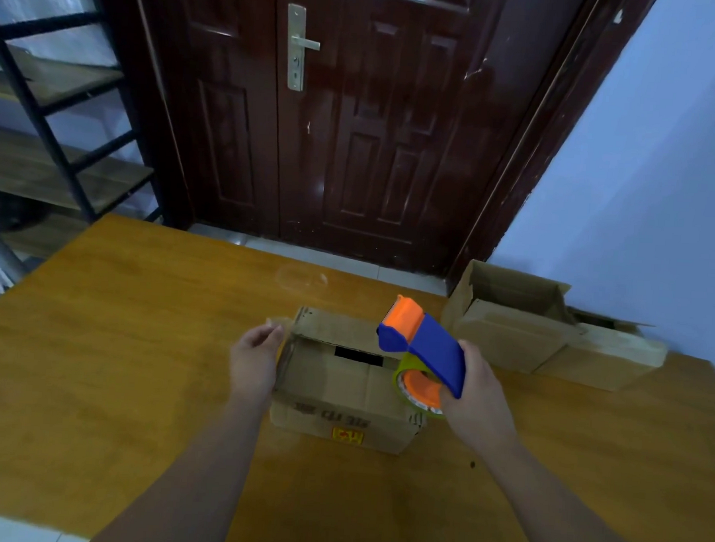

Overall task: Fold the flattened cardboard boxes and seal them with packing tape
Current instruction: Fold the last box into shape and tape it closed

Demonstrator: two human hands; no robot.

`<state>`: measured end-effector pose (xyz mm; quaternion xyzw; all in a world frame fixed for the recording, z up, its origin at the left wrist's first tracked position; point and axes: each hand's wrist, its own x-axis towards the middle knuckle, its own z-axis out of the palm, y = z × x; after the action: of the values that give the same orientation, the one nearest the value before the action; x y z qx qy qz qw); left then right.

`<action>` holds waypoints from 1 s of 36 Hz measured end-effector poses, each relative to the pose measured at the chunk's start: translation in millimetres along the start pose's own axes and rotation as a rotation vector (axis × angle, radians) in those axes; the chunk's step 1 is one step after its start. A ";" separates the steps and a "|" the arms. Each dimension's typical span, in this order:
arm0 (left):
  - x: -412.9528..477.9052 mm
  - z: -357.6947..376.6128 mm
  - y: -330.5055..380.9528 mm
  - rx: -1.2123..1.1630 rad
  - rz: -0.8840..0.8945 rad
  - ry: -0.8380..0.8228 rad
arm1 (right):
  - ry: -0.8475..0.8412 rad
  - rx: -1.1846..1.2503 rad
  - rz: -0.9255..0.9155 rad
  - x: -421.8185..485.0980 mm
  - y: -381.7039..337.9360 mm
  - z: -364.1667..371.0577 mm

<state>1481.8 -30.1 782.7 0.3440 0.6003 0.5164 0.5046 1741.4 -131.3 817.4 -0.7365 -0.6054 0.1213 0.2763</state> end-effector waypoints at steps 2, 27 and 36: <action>-1.0 2.0 3.7 -0.073 -0.008 0.057 | -0.011 -0.005 -0.002 1.2 -0.6 0.3; -8.2 12.3 -14.7 0.342 0.050 0.117 | -0.006 -0.048 -0.004 2.9 -7.9 1.6; -5.0 7.9 -16.7 0.163 -0.001 0.064 | 0.021 -0.044 -0.019 22.6 -17.5 -5.6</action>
<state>1492.5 -36.4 768.1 0.3668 0.6562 0.4764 0.4559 1735.2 -109.0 835.1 -0.7380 -0.6118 0.0975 0.2676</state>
